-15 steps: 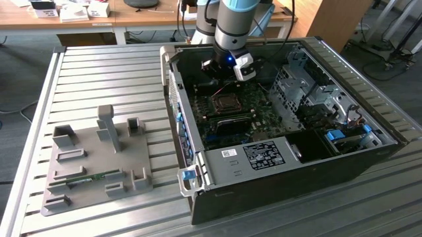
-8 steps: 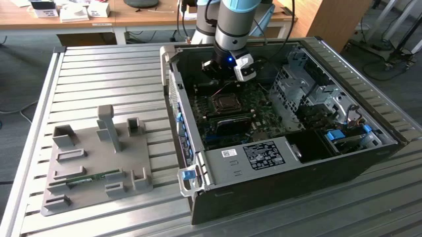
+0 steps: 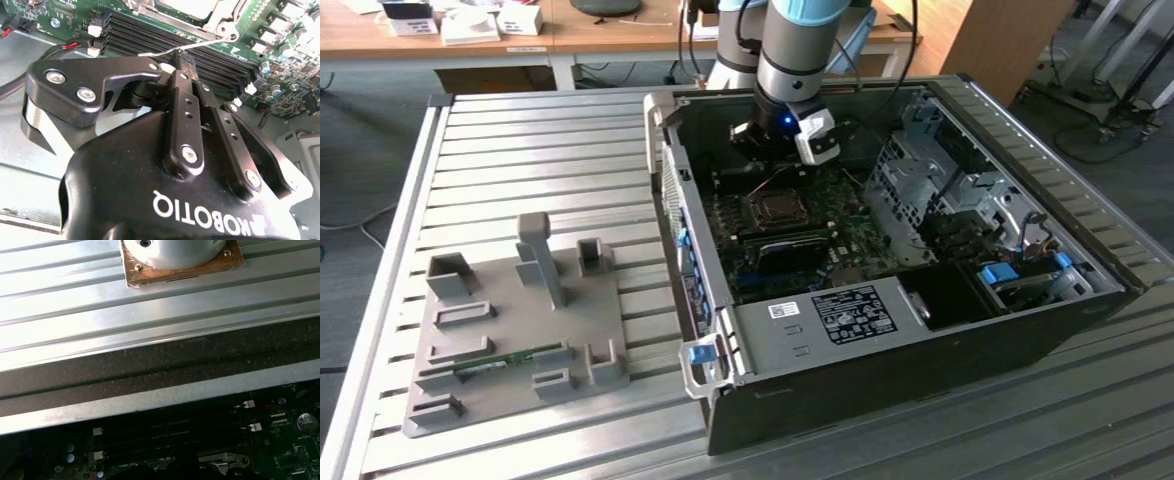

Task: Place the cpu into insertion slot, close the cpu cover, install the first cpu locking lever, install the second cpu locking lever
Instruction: 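Install the first cpu locking lever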

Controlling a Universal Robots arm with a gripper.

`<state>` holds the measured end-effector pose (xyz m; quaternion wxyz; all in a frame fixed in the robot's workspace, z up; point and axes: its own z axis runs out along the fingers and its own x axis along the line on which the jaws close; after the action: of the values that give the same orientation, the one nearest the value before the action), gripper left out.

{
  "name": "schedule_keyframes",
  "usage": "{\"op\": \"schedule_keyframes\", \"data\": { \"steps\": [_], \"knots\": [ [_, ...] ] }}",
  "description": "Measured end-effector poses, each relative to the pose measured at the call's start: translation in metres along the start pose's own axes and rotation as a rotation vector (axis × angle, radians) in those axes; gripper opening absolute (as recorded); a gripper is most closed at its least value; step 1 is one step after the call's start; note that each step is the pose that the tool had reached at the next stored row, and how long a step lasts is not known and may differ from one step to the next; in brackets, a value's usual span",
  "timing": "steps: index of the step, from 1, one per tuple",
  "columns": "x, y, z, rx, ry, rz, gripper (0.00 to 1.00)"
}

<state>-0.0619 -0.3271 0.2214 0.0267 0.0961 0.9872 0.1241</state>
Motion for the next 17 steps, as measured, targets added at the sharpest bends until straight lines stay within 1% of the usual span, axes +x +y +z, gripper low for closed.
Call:
{"op": "schedule_keyframes", "data": {
  "steps": [10, 11, 17],
  "knots": [
    [-0.0027, 0.0002, 0.0013, 0.0001, 0.0001, 0.000, 0.11],
    [-0.0037, 0.0001, 0.0027, 0.0001, 0.0001, 0.000, 0.11],
    [-0.0037, -0.0003, 0.0042, 0.0000, 0.0001, 0.000, 0.11]
  ]
}}
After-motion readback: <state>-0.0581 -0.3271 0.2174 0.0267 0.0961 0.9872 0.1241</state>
